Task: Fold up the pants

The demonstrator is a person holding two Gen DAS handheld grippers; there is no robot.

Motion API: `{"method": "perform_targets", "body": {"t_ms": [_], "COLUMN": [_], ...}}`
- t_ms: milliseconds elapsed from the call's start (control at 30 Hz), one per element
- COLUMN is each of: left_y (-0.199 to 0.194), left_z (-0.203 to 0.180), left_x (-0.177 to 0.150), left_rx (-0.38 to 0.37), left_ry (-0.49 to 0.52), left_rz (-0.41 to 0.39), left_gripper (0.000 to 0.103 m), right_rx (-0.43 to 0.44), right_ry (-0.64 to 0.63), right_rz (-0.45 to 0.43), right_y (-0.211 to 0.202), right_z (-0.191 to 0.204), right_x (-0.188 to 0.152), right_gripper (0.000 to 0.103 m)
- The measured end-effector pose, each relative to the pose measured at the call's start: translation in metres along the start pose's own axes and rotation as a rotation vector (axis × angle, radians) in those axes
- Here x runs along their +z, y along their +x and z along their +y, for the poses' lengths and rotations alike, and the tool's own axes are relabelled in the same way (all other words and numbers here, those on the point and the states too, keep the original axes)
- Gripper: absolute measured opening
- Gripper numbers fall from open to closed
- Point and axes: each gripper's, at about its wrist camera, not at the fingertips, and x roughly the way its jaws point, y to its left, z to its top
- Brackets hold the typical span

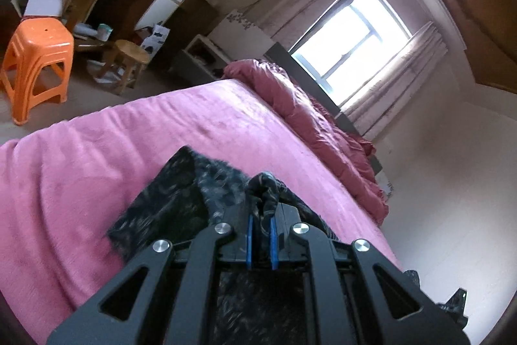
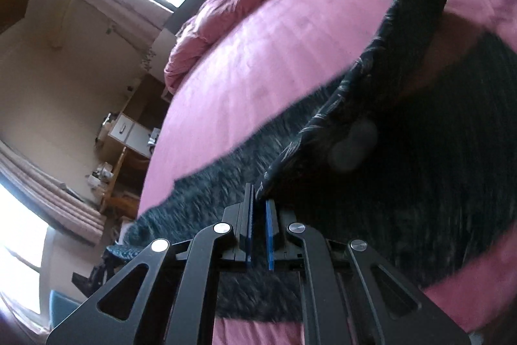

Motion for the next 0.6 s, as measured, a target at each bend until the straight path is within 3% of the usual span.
{"method": "perform_targets", "body": {"t_ms": [200,333,500,567,600], "left_y": [0.003,-0.006,-0.013,-0.016,-0.018], "left_z": [0.011,0.025,0.029,0.025,0.022], "left_x": [-0.013,-0.018,-0.025,-0.028,-0.030], "left_rx": [0.037,0.055,0.043,0.029,0.010], "left_ry": [-0.031,-0.108,-0.149,-0.153,-0.164], "left_rz": [0.063,0.057,0.079,0.109,0.122], "left_gripper": [0.008,0.034,0.044,0.067,0.070], "right_rx": [0.011,-0.029,-0.011,0.001,0.006], "right_ry": [0.096,0.020,0.069,0.098,0.105], "right_rz": [0.018,-0.002,0.028,0.035,0.037], "right_y": [0.019,0.022,0.029,0.031,0.030], "right_z": [-0.034,-0.026,-0.032,-0.036,-0.037], "right_x": [-0.022,-0.029,-0.028,-0.028,-0.029], "right_gripper": [0.005,0.005,0.005,0.005,0.005]}}
